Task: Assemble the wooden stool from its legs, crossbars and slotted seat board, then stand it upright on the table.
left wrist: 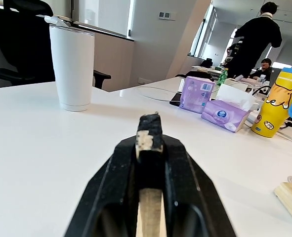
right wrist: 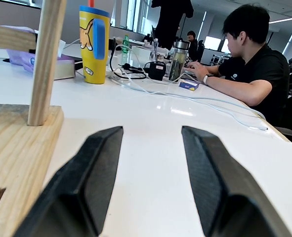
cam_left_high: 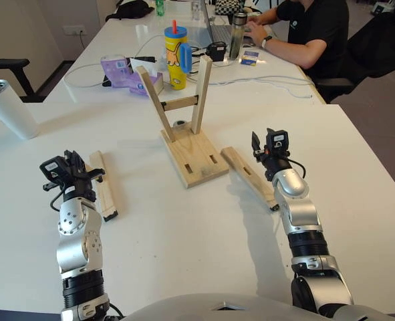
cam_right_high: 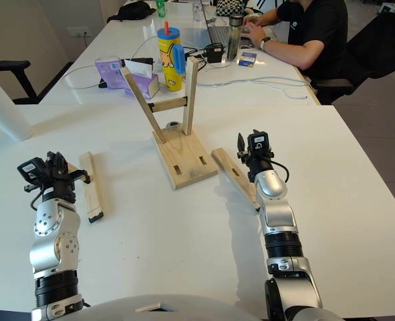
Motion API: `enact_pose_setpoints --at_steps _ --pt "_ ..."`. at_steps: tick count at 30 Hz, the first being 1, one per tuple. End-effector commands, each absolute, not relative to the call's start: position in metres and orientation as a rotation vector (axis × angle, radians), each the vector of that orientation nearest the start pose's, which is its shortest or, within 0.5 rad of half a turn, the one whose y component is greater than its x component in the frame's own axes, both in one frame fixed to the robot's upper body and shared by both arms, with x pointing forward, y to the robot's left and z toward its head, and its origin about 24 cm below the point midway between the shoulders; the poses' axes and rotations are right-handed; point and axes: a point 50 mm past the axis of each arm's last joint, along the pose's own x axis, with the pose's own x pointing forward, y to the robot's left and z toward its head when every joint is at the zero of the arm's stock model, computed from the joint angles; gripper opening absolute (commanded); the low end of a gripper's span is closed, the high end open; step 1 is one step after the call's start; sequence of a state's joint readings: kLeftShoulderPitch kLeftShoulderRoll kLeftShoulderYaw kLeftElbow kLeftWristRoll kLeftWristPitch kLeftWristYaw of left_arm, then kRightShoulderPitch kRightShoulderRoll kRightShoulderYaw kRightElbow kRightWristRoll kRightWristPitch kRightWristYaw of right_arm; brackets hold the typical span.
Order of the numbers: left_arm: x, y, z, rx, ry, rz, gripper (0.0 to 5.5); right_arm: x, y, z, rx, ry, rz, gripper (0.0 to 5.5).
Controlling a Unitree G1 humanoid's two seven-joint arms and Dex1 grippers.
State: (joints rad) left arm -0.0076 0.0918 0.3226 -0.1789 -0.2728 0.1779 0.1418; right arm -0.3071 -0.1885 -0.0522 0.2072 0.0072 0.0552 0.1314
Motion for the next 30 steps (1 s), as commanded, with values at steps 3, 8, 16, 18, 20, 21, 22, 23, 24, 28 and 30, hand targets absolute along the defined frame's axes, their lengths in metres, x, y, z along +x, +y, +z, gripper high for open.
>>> enact_pose_setpoints --at_steps 3,8,16,18,20,21,22,23,24,28,30 --pt "0.247 0.229 0.064 -0.075 0.033 0.193 0.44 0.316 -0.177 0.081 -0.189 -0.038 0.124 2.19" --pt "0.252 0.22 0.074 -0.018 -0.005 0.087 0.44 0.316 -0.176 0.081 -0.187 -0.04 0.126 2.19" --pt "0.26 0.219 0.094 -0.003 -0.081 0.022 1.41 0.316 -0.175 0.081 -0.182 -0.038 0.128 2.19" --pt "0.263 0.219 0.108 -0.012 -0.127 0.01 1.41 0.316 -0.175 0.081 -0.181 -0.038 0.128 2.19" --pt "0.266 0.218 0.124 -0.019 -0.182 -0.001 1.41 0.316 -0.176 0.081 -0.181 -0.038 0.128 2.19" --pt "0.267 0.217 0.132 -0.02 -0.207 -0.007 1.41 0.316 -0.176 0.081 -0.181 -0.039 0.128 2.19" --pt "0.269 0.216 0.141 -0.021 -0.234 -0.013 1.41 0.317 -0.176 0.082 -0.181 -0.039 0.128 2.19" --pt "0.271 0.216 0.148 -0.023 -0.256 -0.017 1.41 0.317 -0.175 0.082 -0.182 -0.04 0.128 2.19" --pt "0.273 0.216 0.156 -0.031 -0.278 -0.021 1.41 0.317 -0.175 0.082 -0.182 -0.04 0.129 2.19" --pt "0.284 0.212 0.187 -0.098 -0.329 -0.067 1.41 0.318 -0.175 0.083 -0.181 -0.043 0.129 2.19" --pt "0.294 0.209 0.208 -0.085 -0.357 -0.105 1.41 0.319 -0.175 0.083 -0.182 -0.044 0.131 2.19"
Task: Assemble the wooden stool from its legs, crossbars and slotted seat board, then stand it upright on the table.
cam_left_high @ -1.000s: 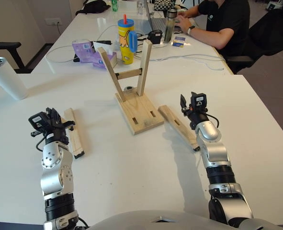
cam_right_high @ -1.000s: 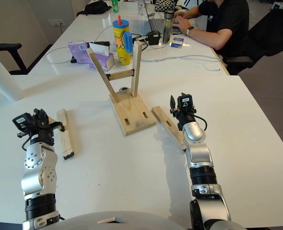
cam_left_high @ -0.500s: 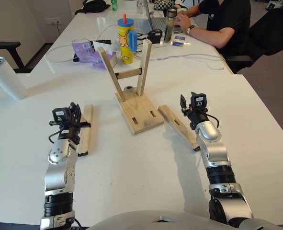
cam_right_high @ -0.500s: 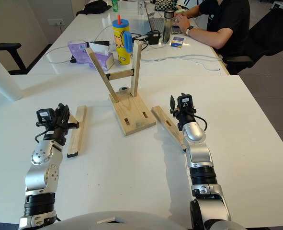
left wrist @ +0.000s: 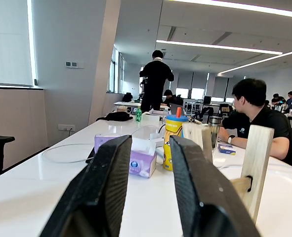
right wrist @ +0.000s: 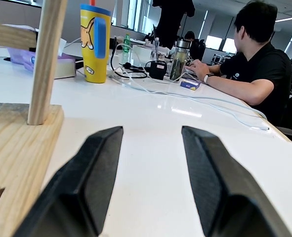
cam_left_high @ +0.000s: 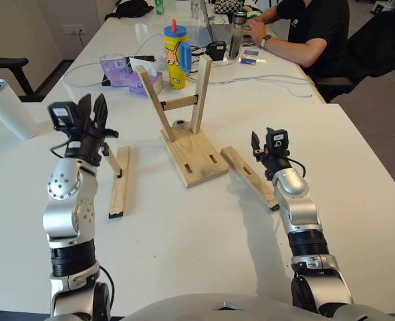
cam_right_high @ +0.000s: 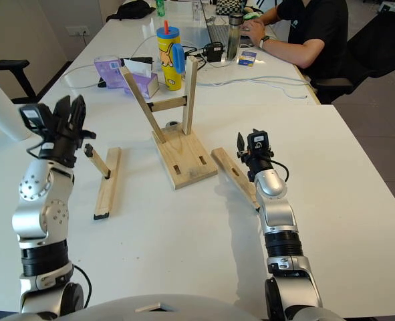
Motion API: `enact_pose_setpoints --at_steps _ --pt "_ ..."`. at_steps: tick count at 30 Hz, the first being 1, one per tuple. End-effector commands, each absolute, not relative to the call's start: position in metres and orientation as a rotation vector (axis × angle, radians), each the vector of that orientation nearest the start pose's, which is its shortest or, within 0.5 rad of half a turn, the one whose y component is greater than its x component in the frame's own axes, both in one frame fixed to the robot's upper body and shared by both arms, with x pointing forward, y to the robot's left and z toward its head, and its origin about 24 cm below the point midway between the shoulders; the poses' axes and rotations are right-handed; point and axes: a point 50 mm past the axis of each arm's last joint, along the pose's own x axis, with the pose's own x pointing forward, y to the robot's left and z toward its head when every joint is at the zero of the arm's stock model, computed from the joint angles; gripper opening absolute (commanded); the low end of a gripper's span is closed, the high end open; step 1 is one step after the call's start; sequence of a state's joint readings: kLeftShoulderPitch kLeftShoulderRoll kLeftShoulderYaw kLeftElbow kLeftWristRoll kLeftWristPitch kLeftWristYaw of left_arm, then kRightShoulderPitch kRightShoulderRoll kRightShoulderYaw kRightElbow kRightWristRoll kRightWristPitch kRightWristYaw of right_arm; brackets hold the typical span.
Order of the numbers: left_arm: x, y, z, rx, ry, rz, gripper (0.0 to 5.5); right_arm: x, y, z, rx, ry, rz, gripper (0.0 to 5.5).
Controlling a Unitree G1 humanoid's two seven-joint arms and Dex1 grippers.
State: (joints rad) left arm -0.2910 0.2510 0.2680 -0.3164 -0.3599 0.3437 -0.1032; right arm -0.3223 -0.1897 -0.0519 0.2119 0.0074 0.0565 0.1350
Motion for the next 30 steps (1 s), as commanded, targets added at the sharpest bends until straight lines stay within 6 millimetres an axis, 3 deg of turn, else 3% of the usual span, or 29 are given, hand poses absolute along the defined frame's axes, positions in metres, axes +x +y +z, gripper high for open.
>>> enact_pose_setpoints --at_steps 1,4,6,9,13,16,20,24,30 --pt "0.298 0.208 0.217 -0.085 -0.367 -0.115 1.41 0.319 -0.175 0.084 -0.183 -0.045 0.131 2.19" --pt "0.309 0.209 0.227 -0.069 -0.352 -0.126 1.24 0.32 -0.175 0.084 -0.182 -0.045 0.13 2.19" --pt "0.316 0.212 0.21 -0.056 -0.261 -0.115 0.93 0.319 -0.174 0.083 -0.18 -0.044 0.13 2.19" --pt "0.314 0.217 0.166 -0.053 -0.107 -0.058 0.47 0.318 -0.174 0.082 -0.178 -0.041 0.132 2.19" --pt "0.303 0.22 0.081 -0.026 0.172 -0.019 0.14 0.318 -0.175 0.081 -0.175 -0.036 0.127 2.19" --pt "0.297 0.229 0.049 -0.028 0.257 0.026 0.14 0.319 -0.174 0.082 -0.177 -0.035 0.139 2.19" --pt "0.301 0.218 0.067 -0.097 0.153 -0.044 0.14 0.322 -0.175 0.085 -0.182 -0.038 0.147 2.19" --pt "0.304 0.212 0.105 -0.152 0.0 -0.078 0.14 0.321 -0.175 0.083 -0.188 -0.033 0.154 2.19" --pt "0.301 0.23 0.162 -0.207 -0.193 -0.033 0.14 0.317 -0.173 0.079 -0.186 -0.022 0.162 2.19"
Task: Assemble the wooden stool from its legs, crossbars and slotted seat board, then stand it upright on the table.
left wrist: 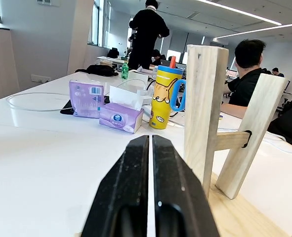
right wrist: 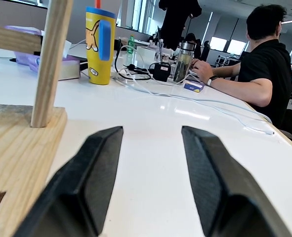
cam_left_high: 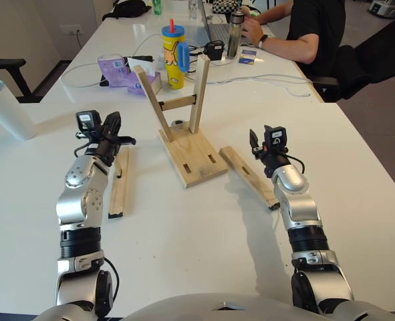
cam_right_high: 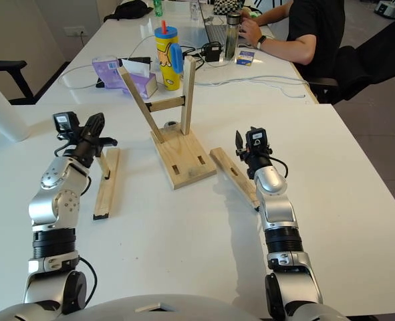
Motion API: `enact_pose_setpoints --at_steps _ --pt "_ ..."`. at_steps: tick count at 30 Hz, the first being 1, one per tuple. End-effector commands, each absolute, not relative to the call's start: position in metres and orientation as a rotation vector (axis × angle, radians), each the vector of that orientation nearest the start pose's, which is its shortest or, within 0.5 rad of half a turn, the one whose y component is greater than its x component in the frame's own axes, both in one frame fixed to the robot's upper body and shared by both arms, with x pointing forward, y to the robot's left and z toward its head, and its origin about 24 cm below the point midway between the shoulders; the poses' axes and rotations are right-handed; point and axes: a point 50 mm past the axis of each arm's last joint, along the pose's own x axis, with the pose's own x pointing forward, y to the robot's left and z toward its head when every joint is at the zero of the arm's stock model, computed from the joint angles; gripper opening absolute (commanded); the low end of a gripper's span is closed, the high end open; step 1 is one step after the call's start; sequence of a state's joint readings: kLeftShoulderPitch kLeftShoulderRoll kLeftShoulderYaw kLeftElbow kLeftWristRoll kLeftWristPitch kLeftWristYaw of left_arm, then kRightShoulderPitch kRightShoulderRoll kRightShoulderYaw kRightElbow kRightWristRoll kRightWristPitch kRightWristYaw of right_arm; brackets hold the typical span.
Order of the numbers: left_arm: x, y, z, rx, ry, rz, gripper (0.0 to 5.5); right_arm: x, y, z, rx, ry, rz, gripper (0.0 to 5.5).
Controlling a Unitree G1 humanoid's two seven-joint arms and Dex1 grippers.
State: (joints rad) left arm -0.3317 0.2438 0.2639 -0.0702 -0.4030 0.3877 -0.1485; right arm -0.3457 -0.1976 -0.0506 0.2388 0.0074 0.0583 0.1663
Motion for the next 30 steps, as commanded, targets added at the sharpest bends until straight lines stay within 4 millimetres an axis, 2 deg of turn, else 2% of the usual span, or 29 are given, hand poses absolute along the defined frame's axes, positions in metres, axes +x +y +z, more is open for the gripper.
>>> enact_pose_setpoints --at_steps 1,3,6,12,15,18,21,26,30 --pt "0.3 0.234 0.173 -0.225 -0.238 -0.024 0.14 0.317 -0.173 0.078 -0.185 -0.02 0.162 2.19" --pt "0.299 0.247 0.184 -0.306 -0.278 0.003 0.31 0.316 -0.172 0.077 -0.183 -0.019 0.16 2.19" --pt "0.295 0.273 0.166 -0.271 -0.19 0.086 0.65 0.313 -0.172 0.075 -0.176 -0.014 0.154 2.19" --pt "0.266 0.284 0.088 -0.136 0.217 0.125 1.58 0.312 -0.172 0.074 -0.169 -0.013 0.144 2.19" --pt "0.245 0.287 0.064 -0.079 0.373 0.095 1.94 0.31 -0.173 0.075 -0.176 -0.017 0.139 2.19" --pt "0.231 0.286 0.058 -0.058 0.444 0.052 2.43 0.309 -0.173 0.074 -0.177 -0.014 0.135 2.19" --pt "0.228 0.267 0.063 -0.074 0.482 -0.075 2.83 0.307 -0.172 0.075 -0.194 -0.025 0.139 2.19" --pt "0.228 0.251 0.068 -0.095 0.509 -0.135 2.83 0.306 -0.17 0.075 -0.203 -0.031 0.146 2.19" --pt "0.228 0.251 0.057 0.02 0.562 -0.095 2.83 0.306 -0.169 0.076 -0.203 -0.034 0.149 2.19"
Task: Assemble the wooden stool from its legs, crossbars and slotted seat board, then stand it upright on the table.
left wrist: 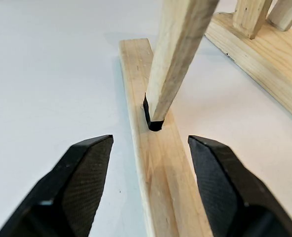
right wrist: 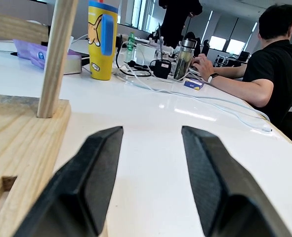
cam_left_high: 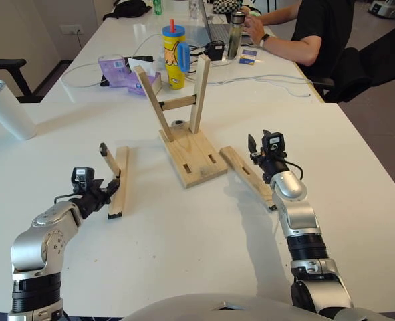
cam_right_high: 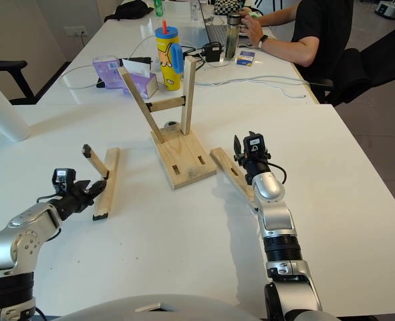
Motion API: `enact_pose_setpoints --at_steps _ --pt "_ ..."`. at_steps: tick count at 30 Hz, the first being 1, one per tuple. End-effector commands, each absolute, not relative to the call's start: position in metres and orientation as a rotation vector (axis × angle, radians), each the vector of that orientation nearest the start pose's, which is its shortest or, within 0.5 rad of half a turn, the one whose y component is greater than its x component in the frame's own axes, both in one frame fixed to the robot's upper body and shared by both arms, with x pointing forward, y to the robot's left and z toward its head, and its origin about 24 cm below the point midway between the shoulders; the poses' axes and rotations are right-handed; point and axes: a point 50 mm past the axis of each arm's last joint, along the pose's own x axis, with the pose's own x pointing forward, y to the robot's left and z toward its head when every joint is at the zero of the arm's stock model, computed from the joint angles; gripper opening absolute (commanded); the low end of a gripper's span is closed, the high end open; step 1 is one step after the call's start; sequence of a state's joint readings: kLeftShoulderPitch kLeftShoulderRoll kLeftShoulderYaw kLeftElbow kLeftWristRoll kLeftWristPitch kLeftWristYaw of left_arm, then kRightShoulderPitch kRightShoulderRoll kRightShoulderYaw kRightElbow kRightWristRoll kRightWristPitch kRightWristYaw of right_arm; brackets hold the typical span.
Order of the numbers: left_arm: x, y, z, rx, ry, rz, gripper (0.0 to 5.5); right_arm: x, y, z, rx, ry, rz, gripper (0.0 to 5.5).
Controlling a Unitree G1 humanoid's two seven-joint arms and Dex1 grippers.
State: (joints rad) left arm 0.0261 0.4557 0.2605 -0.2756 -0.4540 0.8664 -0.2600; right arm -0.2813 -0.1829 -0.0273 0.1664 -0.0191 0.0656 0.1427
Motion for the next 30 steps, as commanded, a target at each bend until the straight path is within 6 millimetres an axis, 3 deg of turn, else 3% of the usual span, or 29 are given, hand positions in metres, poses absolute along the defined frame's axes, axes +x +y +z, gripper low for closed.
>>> enact_pose_setpoints --at_steps 1,10,16,22,30 --pt "0.228 0.251 0.055 0.042 0.568 -0.088 2.83 0.307 -0.168 0.077 -0.203 -0.035 0.152 2.19" --pt "0.234 0.232 0.05 0.047 0.558 -0.122 2.83 0.307 -0.168 0.077 -0.206 -0.037 0.156 2.19" --pt "0.233 0.238 0.045 0.091 0.576 -0.094 2.83 0.309 -0.165 0.077 -0.205 -0.037 0.165 2.19" --pt "0.233 0.236 0.043 0.124 0.58 -0.122 2.07 0.31 -0.165 0.078 -0.204 -0.04 0.165 2.19" --pt "0.242 0.234 0.056 0.131 0.5 -0.152 2.06 0.312 -0.164 0.08 -0.204 -0.046 0.165 2.19"
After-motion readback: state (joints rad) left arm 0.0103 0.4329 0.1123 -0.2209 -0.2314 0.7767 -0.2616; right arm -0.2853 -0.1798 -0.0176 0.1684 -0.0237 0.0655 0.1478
